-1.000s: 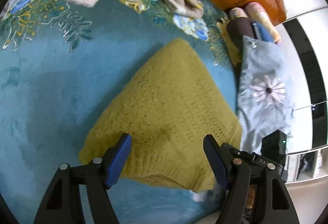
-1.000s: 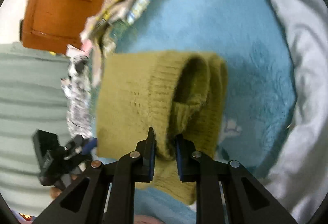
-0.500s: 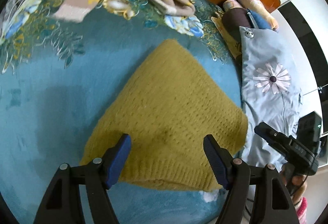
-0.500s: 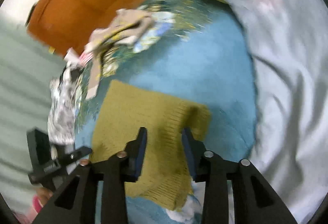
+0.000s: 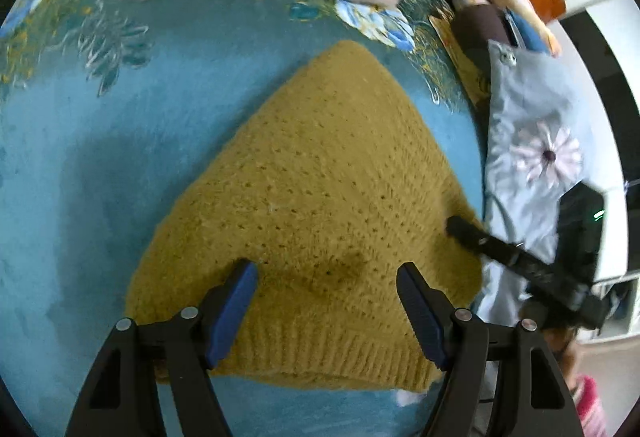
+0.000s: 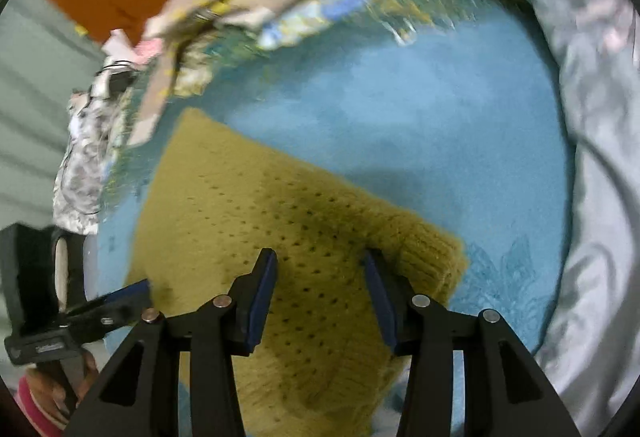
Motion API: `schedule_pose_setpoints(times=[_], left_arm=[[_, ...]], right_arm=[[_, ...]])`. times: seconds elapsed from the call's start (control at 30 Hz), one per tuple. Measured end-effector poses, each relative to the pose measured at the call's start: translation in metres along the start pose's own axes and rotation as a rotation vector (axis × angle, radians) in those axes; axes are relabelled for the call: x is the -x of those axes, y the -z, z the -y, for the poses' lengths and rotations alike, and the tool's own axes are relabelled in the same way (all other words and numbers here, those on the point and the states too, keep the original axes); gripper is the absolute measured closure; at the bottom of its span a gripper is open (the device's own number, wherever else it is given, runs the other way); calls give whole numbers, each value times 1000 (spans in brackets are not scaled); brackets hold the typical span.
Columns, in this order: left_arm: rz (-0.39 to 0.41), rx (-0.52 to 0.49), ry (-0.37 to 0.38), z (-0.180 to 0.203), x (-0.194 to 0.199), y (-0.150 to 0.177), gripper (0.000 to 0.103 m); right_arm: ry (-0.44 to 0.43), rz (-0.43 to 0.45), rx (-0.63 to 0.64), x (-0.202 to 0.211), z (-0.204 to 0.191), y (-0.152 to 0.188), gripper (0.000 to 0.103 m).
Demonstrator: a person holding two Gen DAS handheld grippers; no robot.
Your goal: Fold clothes
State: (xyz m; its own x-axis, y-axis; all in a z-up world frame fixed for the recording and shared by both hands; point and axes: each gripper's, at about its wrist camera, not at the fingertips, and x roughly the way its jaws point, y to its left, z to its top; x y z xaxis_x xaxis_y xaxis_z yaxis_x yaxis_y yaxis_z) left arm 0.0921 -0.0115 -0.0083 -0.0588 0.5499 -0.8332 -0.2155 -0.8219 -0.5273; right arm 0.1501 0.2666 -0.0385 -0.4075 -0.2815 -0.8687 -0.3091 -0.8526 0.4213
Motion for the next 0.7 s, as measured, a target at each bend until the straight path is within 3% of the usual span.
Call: schedule_pose_setpoints(times=[0.17, 0.3, 0.4, 0.6, 0.7], left_arm=[[11, -9, 34, 3, 9, 1, 27], [33, -52, 53, 10, 21, 3, 27], [27, -101, 35, 17, 22, 6, 27], [-25, -112, -21, 17, -3, 13, 27], [-14, -148, -17, 22, 3, 12, 27]], right_arm=[[-1, 6, 17, 15, -7, 10, 56], [-41, 14, 42, 35, -24, 34, 49], [-64, -18, 54, 35, -33, 53, 49], [-30, -90, 102, 15, -42, 62, 48], [-79, -52, 58, 27, -34, 62, 48]])
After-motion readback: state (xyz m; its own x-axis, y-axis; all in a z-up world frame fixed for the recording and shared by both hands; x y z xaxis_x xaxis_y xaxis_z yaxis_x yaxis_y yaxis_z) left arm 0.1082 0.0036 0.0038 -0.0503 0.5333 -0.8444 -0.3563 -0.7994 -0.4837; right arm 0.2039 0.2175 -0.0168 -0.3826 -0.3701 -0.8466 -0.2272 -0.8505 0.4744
